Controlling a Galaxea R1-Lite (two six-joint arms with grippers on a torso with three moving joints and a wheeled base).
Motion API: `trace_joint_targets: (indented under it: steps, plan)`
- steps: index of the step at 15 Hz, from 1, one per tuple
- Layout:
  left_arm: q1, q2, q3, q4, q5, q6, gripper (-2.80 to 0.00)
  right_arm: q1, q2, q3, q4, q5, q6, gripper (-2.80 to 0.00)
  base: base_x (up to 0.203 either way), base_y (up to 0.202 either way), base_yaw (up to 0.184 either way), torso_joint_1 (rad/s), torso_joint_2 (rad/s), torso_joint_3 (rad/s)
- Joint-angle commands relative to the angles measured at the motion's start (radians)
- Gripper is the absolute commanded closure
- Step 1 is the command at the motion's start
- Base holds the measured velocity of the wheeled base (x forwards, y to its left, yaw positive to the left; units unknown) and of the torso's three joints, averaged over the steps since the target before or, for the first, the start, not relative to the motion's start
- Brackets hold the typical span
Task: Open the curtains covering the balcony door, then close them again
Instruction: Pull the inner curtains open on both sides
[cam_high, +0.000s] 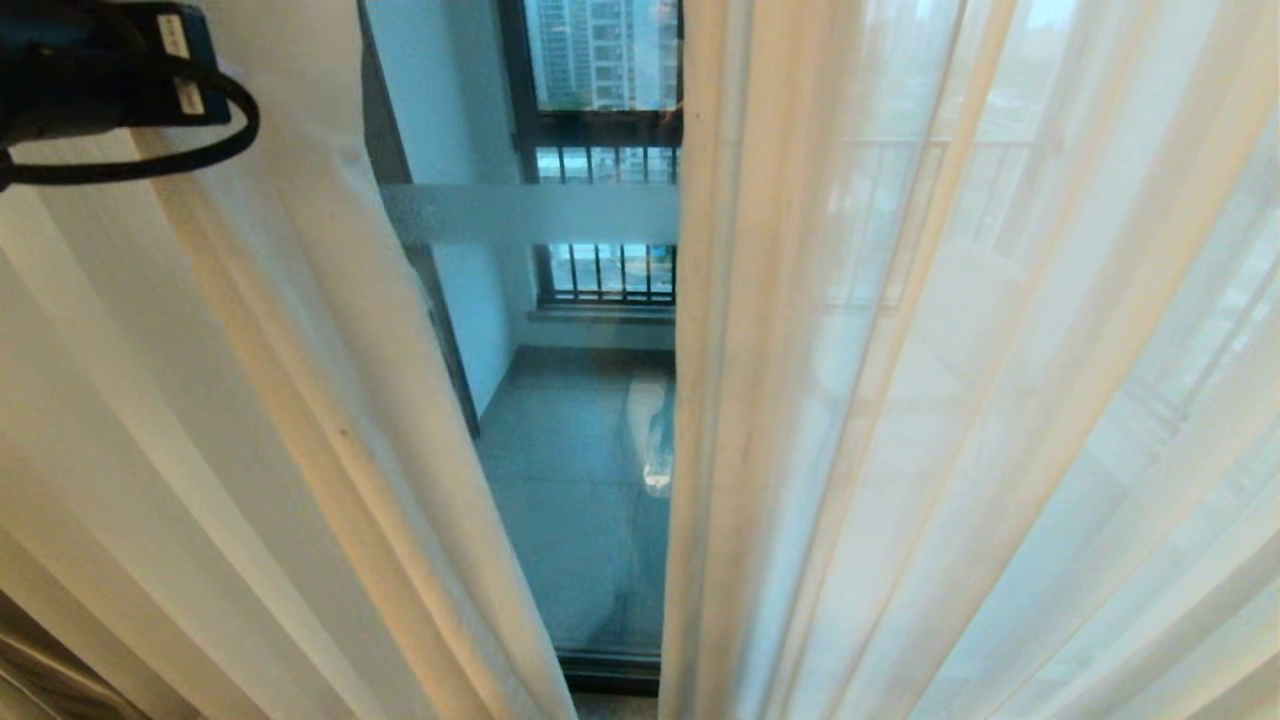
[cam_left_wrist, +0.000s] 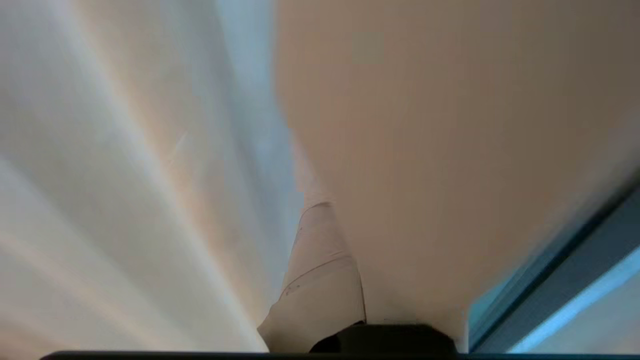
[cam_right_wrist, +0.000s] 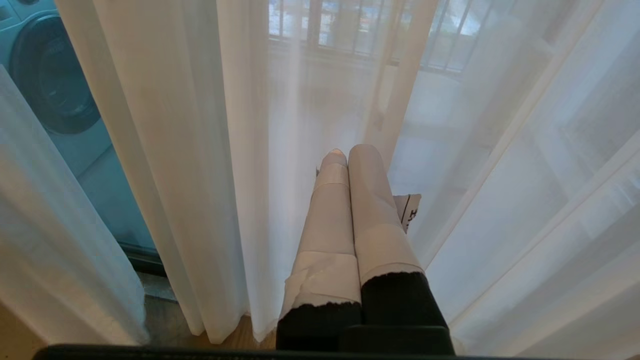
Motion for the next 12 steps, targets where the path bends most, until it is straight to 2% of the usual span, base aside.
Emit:
trace_joint_targets:
  steps: [1,4,12]
  plan:
    - [0.019,-0.056,0.044,0.017,0.005,-0.001,0.0,0.0,0.001,0.0,0.0,0.001,-0.001,0.0,0.0,0.0,0.0,0.0,0.0,0.0]
    - [0.026,-0.083,0.082,0.017,0.02,-0.003,0.0,0.001,0.001,0.0,0.0,0.001,-0.001,0.0,0.0,0.0,0.0,0.0,0.0,0.0]
    - [0.04,-0.085,0.074,0.015,0.037,-0.012,0.0,0.0,0.001,0.0,0.0,0.001,-0.001,0.0,0.0,0.0,0.0,0.0,0.0,0.0]
